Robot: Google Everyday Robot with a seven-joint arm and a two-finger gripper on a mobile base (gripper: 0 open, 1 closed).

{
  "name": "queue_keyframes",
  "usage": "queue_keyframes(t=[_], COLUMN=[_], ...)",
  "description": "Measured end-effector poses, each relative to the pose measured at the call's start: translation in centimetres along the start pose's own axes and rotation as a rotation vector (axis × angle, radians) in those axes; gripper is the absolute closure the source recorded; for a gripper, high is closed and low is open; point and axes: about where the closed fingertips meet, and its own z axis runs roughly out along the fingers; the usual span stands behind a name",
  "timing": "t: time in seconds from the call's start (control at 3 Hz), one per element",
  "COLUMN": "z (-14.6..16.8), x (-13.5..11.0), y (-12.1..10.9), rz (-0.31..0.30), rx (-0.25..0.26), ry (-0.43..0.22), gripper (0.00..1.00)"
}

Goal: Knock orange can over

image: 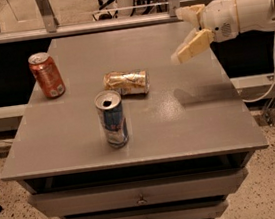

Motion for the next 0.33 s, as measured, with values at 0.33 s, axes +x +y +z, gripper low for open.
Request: queue_keyframes(t=[0.33], z=[0.0], x=[0.0], y=[0.0], rz=[0.0], rx=[0.0], ry=[0.0], gripper=[0.0])
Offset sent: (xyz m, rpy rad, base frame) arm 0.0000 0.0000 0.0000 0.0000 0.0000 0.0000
